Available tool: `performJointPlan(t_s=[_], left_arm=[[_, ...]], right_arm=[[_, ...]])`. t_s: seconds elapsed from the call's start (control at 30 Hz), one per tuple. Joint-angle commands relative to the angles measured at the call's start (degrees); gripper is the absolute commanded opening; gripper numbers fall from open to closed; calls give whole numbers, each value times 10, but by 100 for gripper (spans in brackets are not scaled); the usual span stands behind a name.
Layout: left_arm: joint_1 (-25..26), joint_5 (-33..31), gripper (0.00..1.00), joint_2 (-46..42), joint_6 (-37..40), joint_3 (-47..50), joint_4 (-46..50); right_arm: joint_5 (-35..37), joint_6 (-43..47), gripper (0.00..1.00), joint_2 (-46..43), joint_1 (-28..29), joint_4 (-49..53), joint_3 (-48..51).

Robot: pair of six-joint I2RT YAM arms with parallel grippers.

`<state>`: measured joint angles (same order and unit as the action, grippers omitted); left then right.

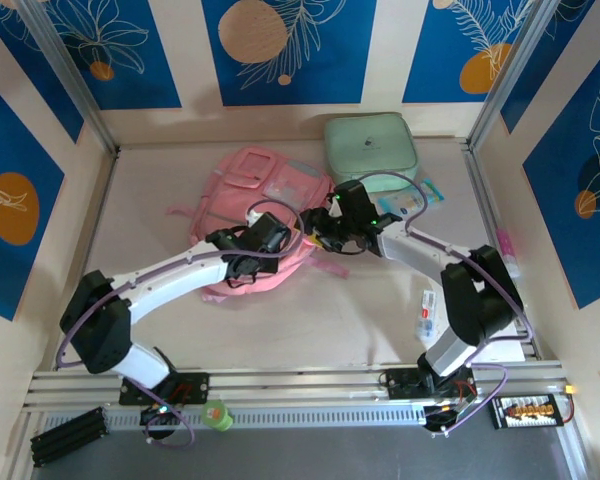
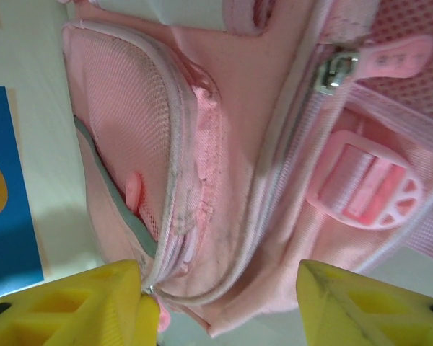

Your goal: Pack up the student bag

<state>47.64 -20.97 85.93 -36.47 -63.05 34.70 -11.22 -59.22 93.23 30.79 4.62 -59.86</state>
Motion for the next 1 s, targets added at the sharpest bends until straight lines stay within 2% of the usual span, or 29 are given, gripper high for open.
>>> performJointPlan(t_s=[0.0,0.03,0.17,0.33,0.4,0.57,0.73,0.83,0.9,0.97], left_arm=[[-3,21,0,-23,15,22,-27],[-3,22,0,-25,14,25,-30],[-6,17,0,-29,20,30,-36],[-9,12,0,-33,24,32,-36],[-9,-8,0,-33,15,35,-22],[-27,-47,0,-43,10,49,2],[-82,-36,0,-68,28,80,8],[-120,-8,0,-86,52,96,0],[-136,33,0,-94,72,107,-24],[-147,106,0,-96,93,119,-63]], right_arm=[[-38,-17,53,28,8,-24,-38],[-41,-11,49,38,11,-31,-46],[-38,-6,41,73,27,-11,-77],[-20,-5,40,89,33,5,-91],[-1,5,33,93,33,29,-106],[53,41,9,104,33,85,-141],[68,69,0,102,23,96,-152],[63,80,0,102,20,97,-156],[58,83,0,102,20,96,-156],[49,81,0,102,20,89,-154]])
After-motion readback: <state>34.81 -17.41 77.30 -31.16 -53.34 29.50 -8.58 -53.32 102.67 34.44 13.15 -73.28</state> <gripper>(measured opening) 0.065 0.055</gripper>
